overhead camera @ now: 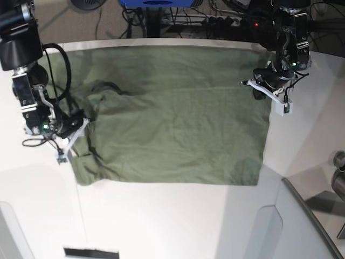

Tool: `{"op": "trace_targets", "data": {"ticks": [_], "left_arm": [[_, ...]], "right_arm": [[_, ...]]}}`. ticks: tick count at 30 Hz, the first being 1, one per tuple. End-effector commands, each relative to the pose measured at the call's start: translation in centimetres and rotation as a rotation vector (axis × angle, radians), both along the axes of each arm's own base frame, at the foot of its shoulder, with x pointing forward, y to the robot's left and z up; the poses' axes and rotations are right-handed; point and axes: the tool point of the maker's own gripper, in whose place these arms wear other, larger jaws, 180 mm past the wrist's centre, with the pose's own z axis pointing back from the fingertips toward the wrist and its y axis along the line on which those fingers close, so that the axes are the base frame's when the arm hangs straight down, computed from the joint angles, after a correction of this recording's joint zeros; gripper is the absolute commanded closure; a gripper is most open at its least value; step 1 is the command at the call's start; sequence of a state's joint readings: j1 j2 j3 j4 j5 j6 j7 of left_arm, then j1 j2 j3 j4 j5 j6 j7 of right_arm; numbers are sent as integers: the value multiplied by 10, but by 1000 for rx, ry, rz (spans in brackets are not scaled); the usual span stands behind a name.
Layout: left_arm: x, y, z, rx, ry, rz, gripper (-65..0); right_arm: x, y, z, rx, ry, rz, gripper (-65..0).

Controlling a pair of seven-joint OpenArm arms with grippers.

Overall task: Layout the t-shirt on the table in an organized manner, then fold the t-shirt properly
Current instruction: 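Slide the right gripper along the shirt's side edge toward the hem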

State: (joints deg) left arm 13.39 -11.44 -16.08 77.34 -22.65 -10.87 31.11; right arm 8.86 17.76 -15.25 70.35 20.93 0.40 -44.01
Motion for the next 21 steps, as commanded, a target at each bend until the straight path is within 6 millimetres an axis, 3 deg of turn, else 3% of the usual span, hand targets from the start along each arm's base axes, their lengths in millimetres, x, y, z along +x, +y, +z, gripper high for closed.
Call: {"op": "trace_targets", "data": {"ticks": [1,3,7,14,21], "left_arm": [[5,5,7,12,-27,-3,0],[5,5,7,12,-27,-3,0],[5,5,7,12,-25,-3,0],[5,5,7,12,-27,-3,0],[6,5,8,12,-28,-3,0]], "right_arm": [[28,-4,28,-4,-102,2,-279],[32,-4,35,-2,-117,-1,-279],[42,-26,48,10,-125,-77,-278],[43,-30,53,31,-102,-52,-273],[31,-40,25,34,-17,-93,-273]]}}
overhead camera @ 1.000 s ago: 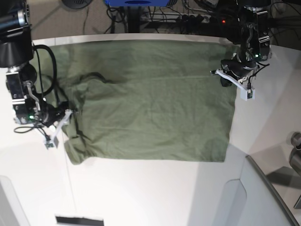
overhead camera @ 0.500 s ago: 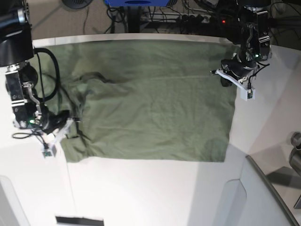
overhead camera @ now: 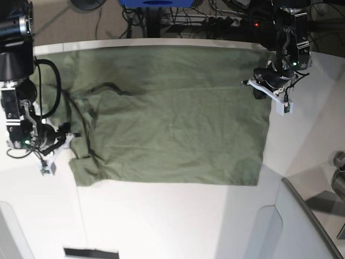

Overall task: Layout the t-shirt on the table in an organized manner, then fold the t-shirt properly
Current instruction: 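Slide the right gripper along the shirt's side edge toward the hem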

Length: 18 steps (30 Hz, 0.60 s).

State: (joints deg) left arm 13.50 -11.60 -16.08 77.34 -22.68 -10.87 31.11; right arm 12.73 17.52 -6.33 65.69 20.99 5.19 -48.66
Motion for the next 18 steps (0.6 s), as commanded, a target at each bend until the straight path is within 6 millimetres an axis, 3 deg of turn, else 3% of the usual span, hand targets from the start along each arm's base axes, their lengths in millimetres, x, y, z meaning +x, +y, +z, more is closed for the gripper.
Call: {"op": "trace_targets", "data": {"ticks": [1,7,11,18], "left_arm": [[7,4,8,10,-30,-3,0],[6,4,8,10,-30,-3,0],[6,4,7,10,-28,-3,0],[6,5,7,12,-28,-3,0]], "right_arm": [[20,-5,17,-6,-68,-2,-273],[22,-5,17,-4,-77,-1,-273],[22,11,14,26,-76,4,-273],[14,20,-3,51,-27,-10,-270]]}}
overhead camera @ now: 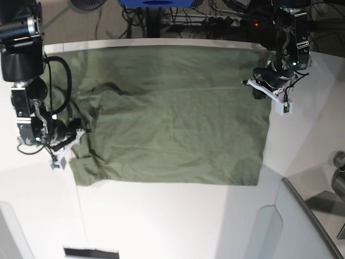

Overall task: Layout the t-shirt on the table in an organized manner, then fold the t-shirt properly
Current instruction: 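Slide the right gripper along the shirt's side edge toward the hem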

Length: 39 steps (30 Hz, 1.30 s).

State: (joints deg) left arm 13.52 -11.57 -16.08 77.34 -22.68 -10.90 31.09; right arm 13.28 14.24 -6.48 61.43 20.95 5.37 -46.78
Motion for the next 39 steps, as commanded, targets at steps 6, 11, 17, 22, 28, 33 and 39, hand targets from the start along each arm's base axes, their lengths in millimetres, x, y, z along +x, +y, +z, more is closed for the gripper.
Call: {"op": "trace_targets", "data": {"ticks": [6,11,17,22,28,33,39], "left_arm": [[5,8,8,18,-27,-4,0],[5,8,8,18,-27,-4,0],[5,8,8,20,-27,-5,0],[6,8,8,20,-28,-5,0],[6,8,8,20,-28,-5,0],[6,8,8,20,-28,-5,0],[7,8,9,20,-30,-5,0]], "right_arm": [[20,-5,17,-6,-59,-6,-230],[26,-7,21,-10,-70,-8,-228],[31,-18,27,-32,-80,-10,-224],[30,-14,26,-27,-75,-6,-122],[26,-19,20,-29,-54,-25,0],[24,-22,17,-32,-46,-32,0],[36,-19,32,-33,-94,-19,0]]}}
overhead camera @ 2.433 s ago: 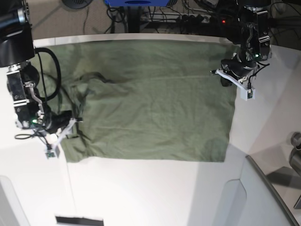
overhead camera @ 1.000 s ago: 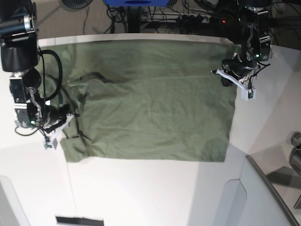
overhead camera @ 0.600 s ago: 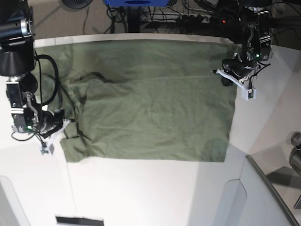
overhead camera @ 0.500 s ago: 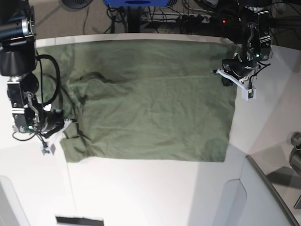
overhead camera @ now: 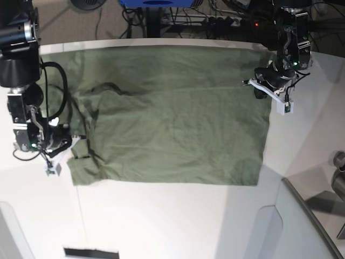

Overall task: Layout the t-shirt on the table in an organized manner, then fold the t-shirt properly
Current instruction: 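Slide the right gripper along the shirt's side edge toward the hem, then move the left gripper along the shirt's side edge toward the hem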

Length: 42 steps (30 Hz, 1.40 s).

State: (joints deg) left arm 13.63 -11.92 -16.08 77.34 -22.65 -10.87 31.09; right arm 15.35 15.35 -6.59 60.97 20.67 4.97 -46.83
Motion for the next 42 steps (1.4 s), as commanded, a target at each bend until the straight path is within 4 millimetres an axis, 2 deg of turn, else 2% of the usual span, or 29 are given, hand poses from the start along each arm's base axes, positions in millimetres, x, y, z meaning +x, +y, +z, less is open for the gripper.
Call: {"op": "trace_targets", "data": {"ticks": [1,10,19,25,29,32,37,38,39,42], "left_arm": [[7,6,8,13,-30,-4,0],[12,7,11,15,-38,-3,0],[28,21,21,45,-62,-9,0],[65,16,41,31,-140,-6,0],[93,21,47,13,-166,24,0],[110,30,39,-9,-144,59,0],[123,42,22,-42,-86,112,0],[125,42,22,-47,-87,115,-28],[128,42,24,-48,-90,116,-89],[131,41,26,-49,-100,115,-308]], "right_arm": [[24,-5,25,-7,-79,-3,0],[42,-5,52,-19,-160,17,0],[57,-6,86,-42,-260,49,0],[58,-5,88,-42,-269,52,0],[57,-3,86,-40,-262,58,0],[56,-2,85,-40,-259,60,0],[54,-4,83,-43,-253,59,0],[54,-4,83,-43,-252,58,0],[54,-4,82,-43,-250,58,0],[53,-5,81,-43,-247,57,0]]}}
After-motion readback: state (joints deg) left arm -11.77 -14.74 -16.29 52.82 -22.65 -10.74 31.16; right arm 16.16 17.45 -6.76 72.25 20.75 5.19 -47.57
